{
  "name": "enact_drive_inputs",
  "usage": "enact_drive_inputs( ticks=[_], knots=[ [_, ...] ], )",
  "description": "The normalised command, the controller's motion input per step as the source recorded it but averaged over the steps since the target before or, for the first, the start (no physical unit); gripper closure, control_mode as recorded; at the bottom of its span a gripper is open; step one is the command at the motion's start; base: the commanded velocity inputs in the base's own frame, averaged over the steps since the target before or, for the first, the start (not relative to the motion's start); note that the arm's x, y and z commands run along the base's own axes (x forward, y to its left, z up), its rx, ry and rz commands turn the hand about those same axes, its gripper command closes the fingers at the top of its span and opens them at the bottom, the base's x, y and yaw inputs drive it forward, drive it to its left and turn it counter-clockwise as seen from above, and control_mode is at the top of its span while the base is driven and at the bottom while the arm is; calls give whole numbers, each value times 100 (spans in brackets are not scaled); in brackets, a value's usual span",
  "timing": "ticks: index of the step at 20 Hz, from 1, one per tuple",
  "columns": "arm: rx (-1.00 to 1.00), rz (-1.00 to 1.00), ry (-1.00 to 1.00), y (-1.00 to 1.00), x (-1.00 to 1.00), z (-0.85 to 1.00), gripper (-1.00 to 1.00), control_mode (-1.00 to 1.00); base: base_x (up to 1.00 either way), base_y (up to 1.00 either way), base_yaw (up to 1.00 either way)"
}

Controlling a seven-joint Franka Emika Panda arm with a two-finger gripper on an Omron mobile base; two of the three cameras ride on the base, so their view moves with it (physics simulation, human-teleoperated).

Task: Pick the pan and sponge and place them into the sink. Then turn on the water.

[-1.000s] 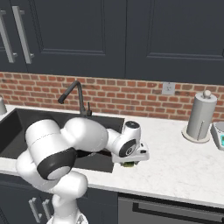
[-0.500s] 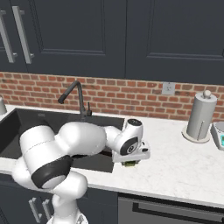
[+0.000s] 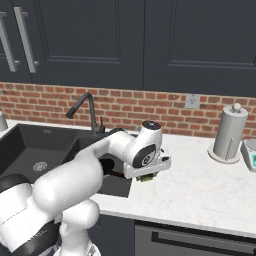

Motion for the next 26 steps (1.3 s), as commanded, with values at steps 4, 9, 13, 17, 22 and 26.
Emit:
enact_drive_inputs(
  ticks=[4,9,13,17,22,26],
  knots=[
    [0,13,0,47,-15,42,100,-100,0,0,0],
    [0,10,0,63,-7,26,100,-100,0,0,0],
    [0,8,0,68,-3,17,100,-100,0,0,0],
    [0,6,2,71,0,6,100,-100,0,0,0],
    [0,4,9,67,0,0,100,-100,0,0,0],
    [0,0,16,64,6,-4,100,-100,0,0,0]
  ],
)
